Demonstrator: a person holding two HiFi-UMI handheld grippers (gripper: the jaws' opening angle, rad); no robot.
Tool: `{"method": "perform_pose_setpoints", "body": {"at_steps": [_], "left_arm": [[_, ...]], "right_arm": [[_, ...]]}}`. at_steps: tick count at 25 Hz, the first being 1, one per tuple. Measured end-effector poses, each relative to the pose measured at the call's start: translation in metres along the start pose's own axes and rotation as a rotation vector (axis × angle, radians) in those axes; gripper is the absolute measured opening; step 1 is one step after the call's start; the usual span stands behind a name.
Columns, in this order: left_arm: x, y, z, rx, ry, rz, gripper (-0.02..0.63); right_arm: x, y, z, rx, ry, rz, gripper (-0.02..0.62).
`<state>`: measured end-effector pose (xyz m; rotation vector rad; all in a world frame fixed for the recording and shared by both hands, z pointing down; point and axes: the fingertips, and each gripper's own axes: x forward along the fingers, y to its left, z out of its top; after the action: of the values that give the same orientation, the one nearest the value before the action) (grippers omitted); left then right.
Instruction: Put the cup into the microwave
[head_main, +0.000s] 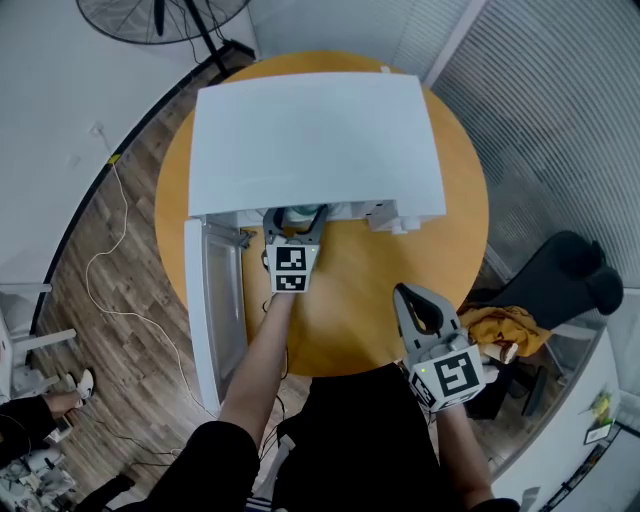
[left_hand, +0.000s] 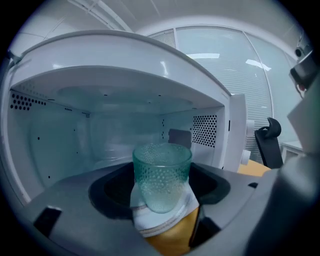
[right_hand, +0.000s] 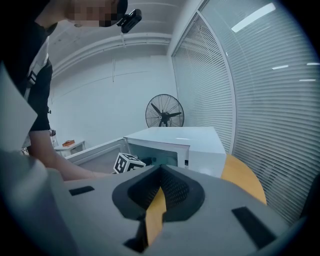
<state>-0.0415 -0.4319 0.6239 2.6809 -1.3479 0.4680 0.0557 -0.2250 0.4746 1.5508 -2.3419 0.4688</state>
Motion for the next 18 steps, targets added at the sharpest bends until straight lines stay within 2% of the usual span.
{"method": "perform_pose_setpoints", "body": {"at_steps": [18], "left_arm": [[0.042,0.012,0.013,0.015,-0.033,0.008,0.333]], "right_arm": [[-0.013,-0.004,-0.004,0.025,0.001,-0.049,0.011]]}}
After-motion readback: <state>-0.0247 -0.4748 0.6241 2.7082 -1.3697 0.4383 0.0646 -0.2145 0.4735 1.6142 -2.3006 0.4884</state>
